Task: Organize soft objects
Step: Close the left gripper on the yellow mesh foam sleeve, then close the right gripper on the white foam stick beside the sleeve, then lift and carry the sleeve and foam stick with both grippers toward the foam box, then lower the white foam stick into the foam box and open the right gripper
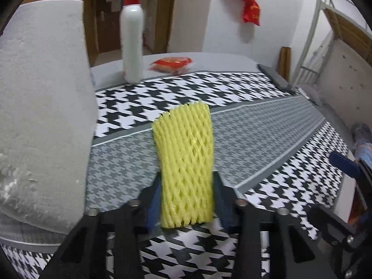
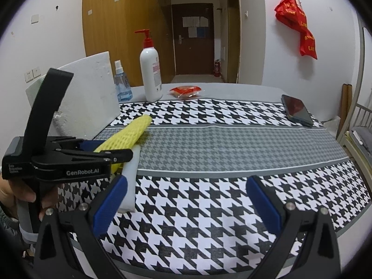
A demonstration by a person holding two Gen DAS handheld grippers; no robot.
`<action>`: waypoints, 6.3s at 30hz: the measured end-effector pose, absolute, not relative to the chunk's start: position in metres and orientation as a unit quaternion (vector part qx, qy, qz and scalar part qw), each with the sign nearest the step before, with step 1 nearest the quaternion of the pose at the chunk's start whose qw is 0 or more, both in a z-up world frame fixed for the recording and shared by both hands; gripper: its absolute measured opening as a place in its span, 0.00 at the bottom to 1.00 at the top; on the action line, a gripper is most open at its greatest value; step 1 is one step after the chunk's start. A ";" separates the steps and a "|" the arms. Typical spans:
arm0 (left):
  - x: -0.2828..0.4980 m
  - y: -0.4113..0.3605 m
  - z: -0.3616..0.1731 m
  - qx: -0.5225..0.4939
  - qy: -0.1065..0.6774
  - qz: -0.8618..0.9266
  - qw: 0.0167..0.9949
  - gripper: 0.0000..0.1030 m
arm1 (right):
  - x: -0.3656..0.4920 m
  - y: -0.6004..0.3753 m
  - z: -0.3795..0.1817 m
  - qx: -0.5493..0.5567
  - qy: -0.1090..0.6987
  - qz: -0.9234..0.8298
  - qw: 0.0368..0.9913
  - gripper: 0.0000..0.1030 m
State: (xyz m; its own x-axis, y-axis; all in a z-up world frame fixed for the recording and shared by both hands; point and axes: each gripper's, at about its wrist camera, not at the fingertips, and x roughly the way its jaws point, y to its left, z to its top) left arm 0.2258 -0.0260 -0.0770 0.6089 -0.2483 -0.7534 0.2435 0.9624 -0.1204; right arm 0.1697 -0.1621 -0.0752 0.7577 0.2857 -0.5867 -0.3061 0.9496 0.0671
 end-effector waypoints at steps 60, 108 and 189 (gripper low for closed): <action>0.190 0.018 -0.050 -0.035 0.333 -0.108 0.936 0.22 | 0.207 -0.083 -0.101 -0.085 0.410 0.228 0.879 0.24; 0.097 0.017 0.038 0.013 0.196 -0.102 0.975 0.22 | 0.124 -0.131 0.007 -0.024 0.260 0.195 0.946 0.23; 0.082 0.128 0.074 0.015 0.159 0.051 0.986 0.22 | 0.144 0.006 0.067 -0.065 0.184 0.340 0.920 0.23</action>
